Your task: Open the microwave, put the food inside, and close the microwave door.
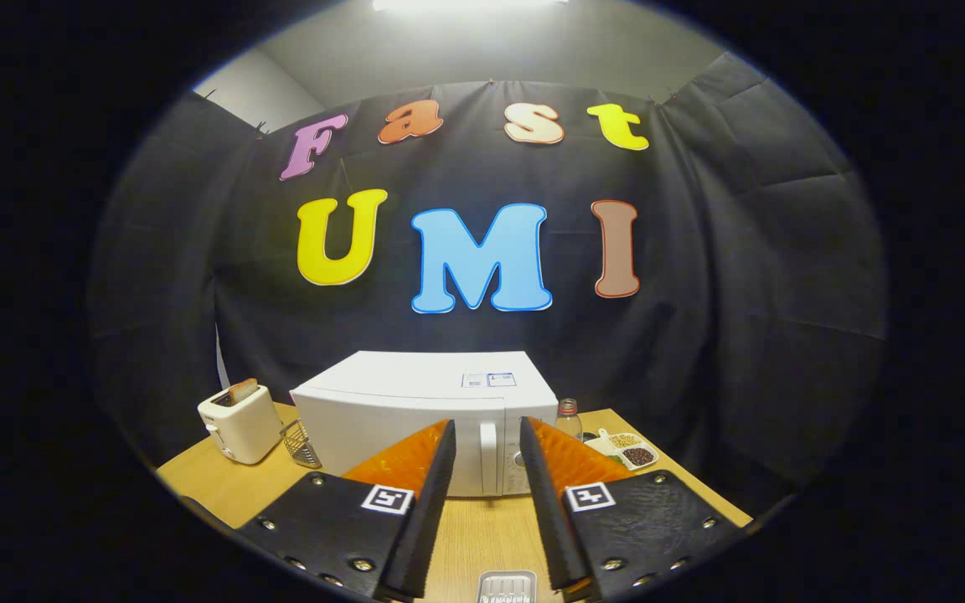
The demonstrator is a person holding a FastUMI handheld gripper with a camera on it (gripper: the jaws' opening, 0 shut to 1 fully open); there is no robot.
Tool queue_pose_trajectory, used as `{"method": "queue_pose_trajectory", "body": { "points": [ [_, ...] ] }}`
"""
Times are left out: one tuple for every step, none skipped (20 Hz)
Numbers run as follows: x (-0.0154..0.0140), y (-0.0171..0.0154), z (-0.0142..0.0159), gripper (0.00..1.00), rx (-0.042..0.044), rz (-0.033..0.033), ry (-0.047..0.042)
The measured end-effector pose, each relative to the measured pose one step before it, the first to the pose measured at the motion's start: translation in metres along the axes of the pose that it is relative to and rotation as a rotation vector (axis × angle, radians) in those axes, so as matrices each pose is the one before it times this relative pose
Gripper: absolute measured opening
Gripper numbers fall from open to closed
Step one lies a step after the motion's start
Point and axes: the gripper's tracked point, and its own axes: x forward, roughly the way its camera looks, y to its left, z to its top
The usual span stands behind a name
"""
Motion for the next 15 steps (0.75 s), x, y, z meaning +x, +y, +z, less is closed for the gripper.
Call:
{"method": "queue_pose_trajectory", "body": {
  "points": [
    [-0.00727, -0.00188, 0.00441, 0.58, -0.00310, -0.00586, -0.01535],
    [-0.00664, -0.00033, 0.00348, 0.70, -0.00626, -0.00805, -0.01584],
    [-0.00607, -0.00133, 0.00099, 0.78, -0.00481, -0.00418, -0.00981],
    [-0.00500, 0.00117, 0.00112, 0.92, -0.00456, -0.00599, -0.00656],
    [-0.00282, -0.00017, 0.00003, 0.94, -0.00134, -0.00255, -0.00108],
    [-0.00260, 0.00058, -0.00151, 0.94, 0.00484, 0.00128, 0.00358],
    [-0.00280, 0.00010, -0.00104, 0.94, 0.01107, 0.00416, 0.00359],
    [-0.00150, 0.00105, -0.00135, 0.94, 0.01125, 0.00429, 0.00686],
    [-0.00235, -0.00111, -0.00207, 0.94, 0.00878, 0.00128, 0.00386],
    [-0.00177, -0.00083, -0.00065, 0.94, 0.00555, -0.00076, -0.00022],
    [0.00032, 0.00083, 0.00101, 0.94, 0.00309, 0.00501, -0.00138],
    [-0.00037, 0.00117, 0.00044, 0.94, 0.00211, 0.00470, -0.00293],
    [0.00038, 0.00030, 0.00116, 0.94, -0.00218, 0.00673, -0.00370],
    [-0.00038, 0.00079, 0.00187, 0.94, -0.00341, 0.00579, -0.00756],
    [-0.00073, -0.00005, 0.00143, 0.94, -0.00409, 0.00565, -0.00800]
  ]
}}
